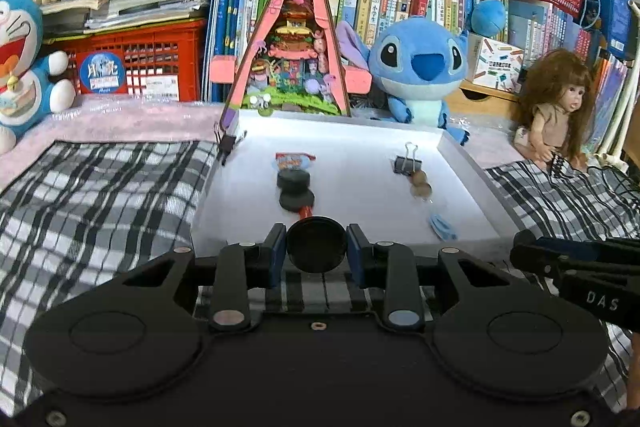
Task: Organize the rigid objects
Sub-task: 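Carry the black disc in the right gripper over the white box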
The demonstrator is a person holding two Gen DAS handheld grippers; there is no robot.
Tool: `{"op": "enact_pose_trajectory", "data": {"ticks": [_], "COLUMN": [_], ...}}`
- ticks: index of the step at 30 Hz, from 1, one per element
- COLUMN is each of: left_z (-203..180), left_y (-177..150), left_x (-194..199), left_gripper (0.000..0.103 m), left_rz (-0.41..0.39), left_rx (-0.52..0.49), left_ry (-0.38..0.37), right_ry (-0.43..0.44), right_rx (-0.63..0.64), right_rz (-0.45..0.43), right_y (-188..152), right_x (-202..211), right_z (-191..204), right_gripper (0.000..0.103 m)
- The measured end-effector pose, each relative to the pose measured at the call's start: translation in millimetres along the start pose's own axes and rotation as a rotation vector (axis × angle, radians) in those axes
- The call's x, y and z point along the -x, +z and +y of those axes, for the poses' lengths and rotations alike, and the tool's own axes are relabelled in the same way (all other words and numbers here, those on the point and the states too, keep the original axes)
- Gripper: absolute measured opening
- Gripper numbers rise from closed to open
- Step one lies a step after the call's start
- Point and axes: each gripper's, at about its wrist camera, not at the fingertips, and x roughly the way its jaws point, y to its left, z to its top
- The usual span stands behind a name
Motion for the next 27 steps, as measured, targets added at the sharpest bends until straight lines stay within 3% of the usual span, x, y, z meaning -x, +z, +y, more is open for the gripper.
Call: {"op": "enact_pose_trajectory", "data": {"ticks": [11,27], "left_z": [-2.9,-8.0], "left_y": [26.5,39.0], "left_x": [-29.4,-56.9], "left_gripper": [0.03,0.03], "left_rz": [0.007,0.049], "left_rx": [0.01,0.019], "left_ry": [0.031,0.024], "right_ry": [-0.013,-0.021], "right_rx": [-0.048,-0.094], "right_rz": [0.009,0.051], "right_y": [30.0,42.6], "right_x": [-25.9,-53.3], "right_z": [-8.3,-16.1], "right_gripper": [0.037,0.037]}}
